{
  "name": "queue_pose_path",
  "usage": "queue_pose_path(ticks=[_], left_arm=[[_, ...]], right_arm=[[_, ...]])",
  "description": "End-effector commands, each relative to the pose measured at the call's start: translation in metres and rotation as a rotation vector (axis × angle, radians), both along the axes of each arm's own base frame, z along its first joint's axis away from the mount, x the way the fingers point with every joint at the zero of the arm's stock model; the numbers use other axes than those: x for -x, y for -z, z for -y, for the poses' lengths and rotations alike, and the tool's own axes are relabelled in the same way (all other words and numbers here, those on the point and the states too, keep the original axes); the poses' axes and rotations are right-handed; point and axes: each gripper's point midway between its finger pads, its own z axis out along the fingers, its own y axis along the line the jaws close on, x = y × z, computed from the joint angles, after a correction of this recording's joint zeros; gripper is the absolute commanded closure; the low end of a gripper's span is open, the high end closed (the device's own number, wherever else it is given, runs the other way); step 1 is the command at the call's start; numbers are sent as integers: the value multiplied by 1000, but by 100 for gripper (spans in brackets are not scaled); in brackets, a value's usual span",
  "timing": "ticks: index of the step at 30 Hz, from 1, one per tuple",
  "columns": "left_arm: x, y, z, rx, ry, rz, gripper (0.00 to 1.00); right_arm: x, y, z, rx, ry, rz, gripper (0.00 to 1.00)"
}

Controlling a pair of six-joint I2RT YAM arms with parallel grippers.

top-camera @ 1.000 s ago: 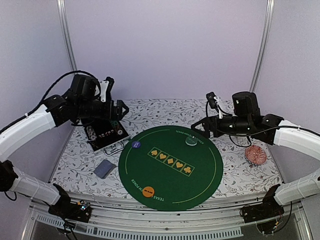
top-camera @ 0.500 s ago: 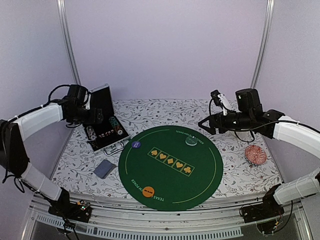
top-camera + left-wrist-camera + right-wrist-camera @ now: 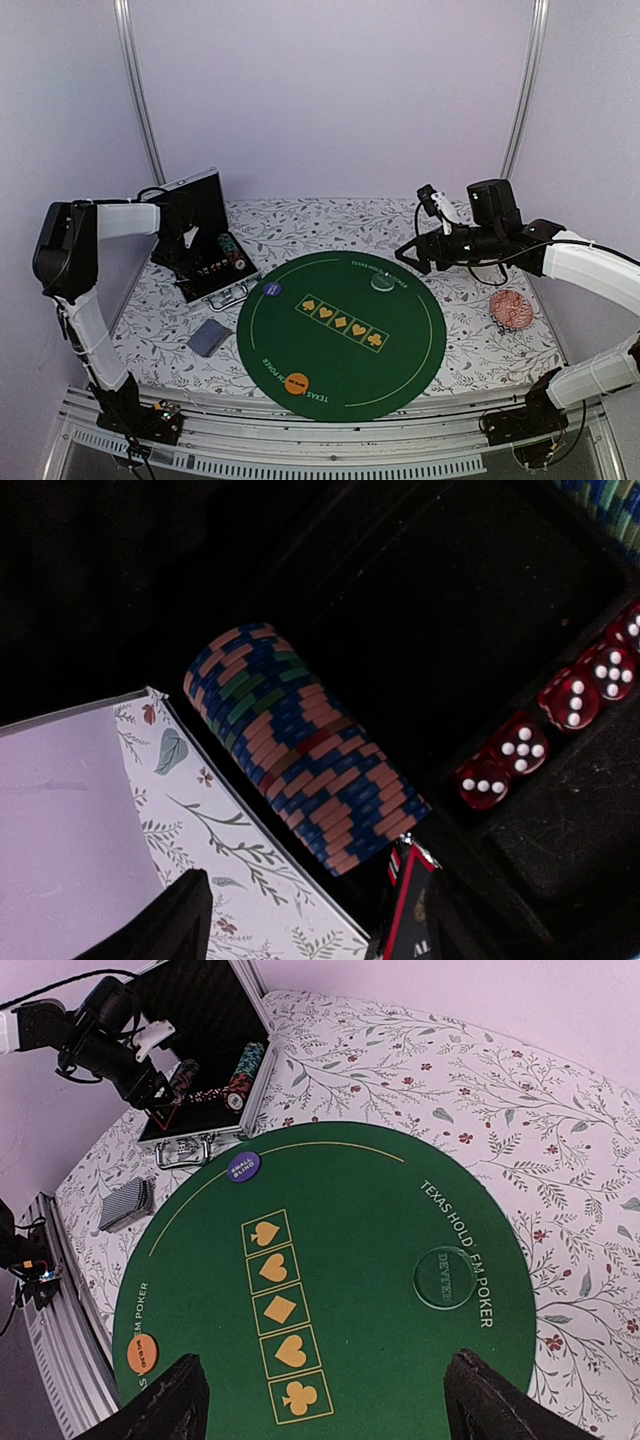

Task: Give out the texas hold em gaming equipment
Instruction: Pick up the pile of poker chips from the chip case.

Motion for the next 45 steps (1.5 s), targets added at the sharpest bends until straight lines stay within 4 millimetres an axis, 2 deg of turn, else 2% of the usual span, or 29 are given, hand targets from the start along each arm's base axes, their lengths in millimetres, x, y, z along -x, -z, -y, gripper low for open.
queue_pose_path(ticks=[1, 3, 6, 13, 22, 23, 24, 27, 33, 34, 40, 45], left_arm=[[-6, 1, -3, -43, 50, -12, 26], [-10, 5, 1, -23, 65, -8, 29], [-15, 9, 2, -22, 75, -4, 40], [-25, 14, 2, -34, 77, 7, 41], [-34, 14, 14, -57, 123, 27, 41], [-32, 28, 15, -59, 128, -4, 42], [-31, 31, 15, -58, 128, -14, 44], [-29, 32, 20, -50, 136, -18, 51], [-18, 36, 43, 54, 176, -49, 53], [-19, 24, 46, 63, 179, -21, 54], [-17, 19, 50, 66, 185, -14, 56], [-26, 14, 45, 29, 194, -2, 54]], right_arm=[[0, 2, -2, -2, -14, -15, 16], [-1, 3, -3, -3, -14, -19, 16], [-2, 2, -5, -4, -16, -22, 16], [0, 4, -4, -6, -20, -28, 16], [5, 10, -6, -15, -33, -54, 16], [5, 9, -6, -17, -33, -53, 16], [5, 9, -6, -17, -33, -54, 16], [6, 9, -6, -19, -34, -55, 16], [7, 12, -6, -18, -37, -65, 16], [7, 12, -6, -19, -37, -67, 16], [7, 14, -7, -16, -43, -72, 16], [7, 15, -7, -14, -45, -75, 16]])
